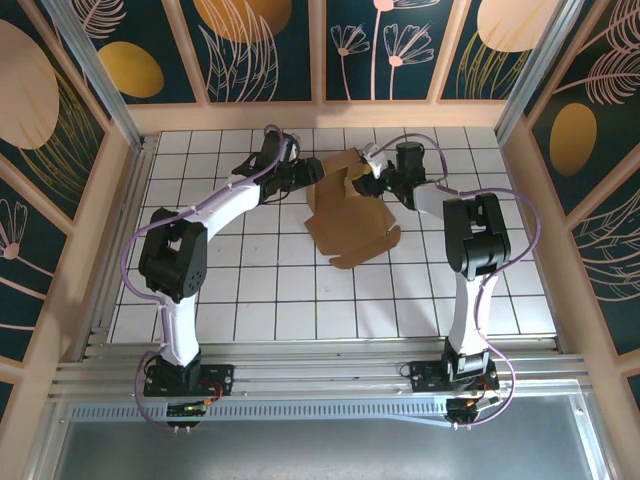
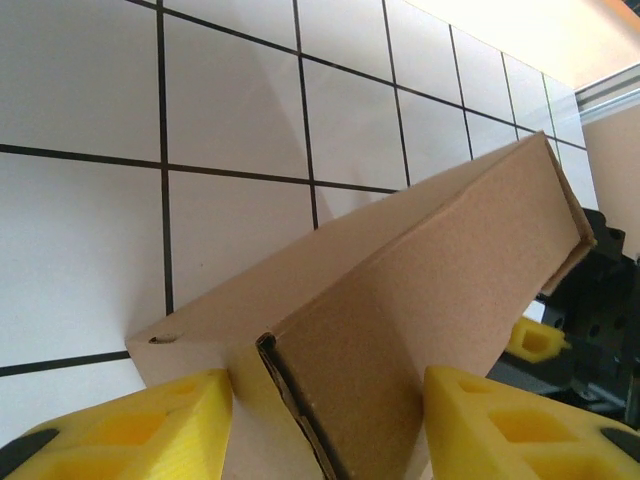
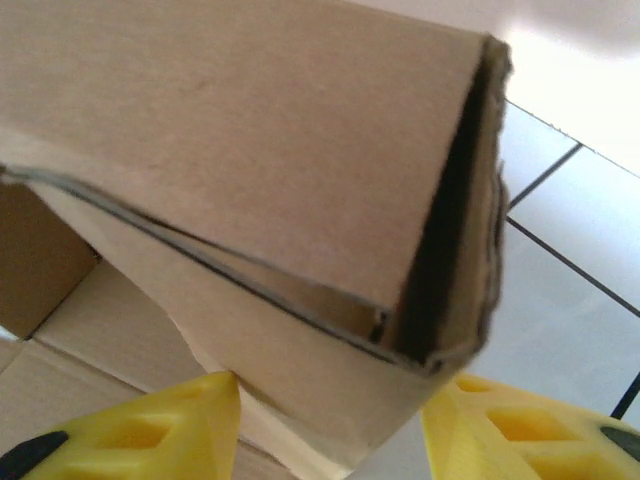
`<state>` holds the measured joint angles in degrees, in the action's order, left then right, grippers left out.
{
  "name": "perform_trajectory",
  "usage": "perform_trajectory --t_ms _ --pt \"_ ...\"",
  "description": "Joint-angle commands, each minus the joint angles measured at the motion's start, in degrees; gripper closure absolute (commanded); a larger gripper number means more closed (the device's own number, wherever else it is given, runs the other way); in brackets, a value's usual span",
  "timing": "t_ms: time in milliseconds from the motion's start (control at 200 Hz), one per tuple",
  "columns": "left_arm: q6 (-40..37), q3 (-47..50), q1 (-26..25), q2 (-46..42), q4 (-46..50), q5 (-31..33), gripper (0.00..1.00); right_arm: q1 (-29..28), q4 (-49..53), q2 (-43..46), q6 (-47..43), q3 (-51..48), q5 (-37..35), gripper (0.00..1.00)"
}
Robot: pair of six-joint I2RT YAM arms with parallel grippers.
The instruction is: Fold the paper box
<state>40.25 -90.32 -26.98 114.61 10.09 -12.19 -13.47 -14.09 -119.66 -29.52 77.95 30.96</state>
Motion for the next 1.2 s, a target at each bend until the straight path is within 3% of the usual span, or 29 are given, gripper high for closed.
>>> perform_trajectory --t_ms 0,170,325,370,491,736,916,1071,1196 --pt "-1.2 -1.1 0.2 2.2 5.9 -3.5 0.47 -0.4 3.4 -1.9 0.9 4.0 -4.5 0.53" --pt "0.3 -2.7 1.6 2.3 5.5 -6.4 0.37 -0.6 3.7 -2.0 0.2 3.5 -4.8 0.64" --pt "0.5 -5.2 3.4 2.9 5.5 -6.3 0.31 -0.8 4.4 -1.9 -1.3 3.5 -4.7 0.64" --pt "-0.1 -6.4 3.6 3.5 5.6 -6.8 0.31 -1.1 4.6 -1.6 -2.2 3.2 -3.8 0.62" --pt "-1.7 -9.8 3.8 6.3 7.5 -7.9 0.31 -1.5 5.7 -0.6 -6.5 2.5 -1.9 0.43" --pt "-3.0 -10.9 3.9 8.9 8.8 -8.4 0.35 1.4 9.7 -0.4 -8.8 7.0 2.7 0.30" --pt "-5.2 -12.0 3.9 9.2 10.1 -8.4 0.37 2.6 14.2 -3.7 -13.5 14.0 6.0 0.08" --pt "-7.4 -15.1 3.9 10.4 13.8 -6.1 0.38 3.0 24.8 -6.6 -24.0 21.1 7.9 0.06" --pt "-7.6 -15.7 4.0 11.1 14.3 -6.3 0.38 5.0 30.9 -4.8 -29.8 22.0 17.9 0.06"
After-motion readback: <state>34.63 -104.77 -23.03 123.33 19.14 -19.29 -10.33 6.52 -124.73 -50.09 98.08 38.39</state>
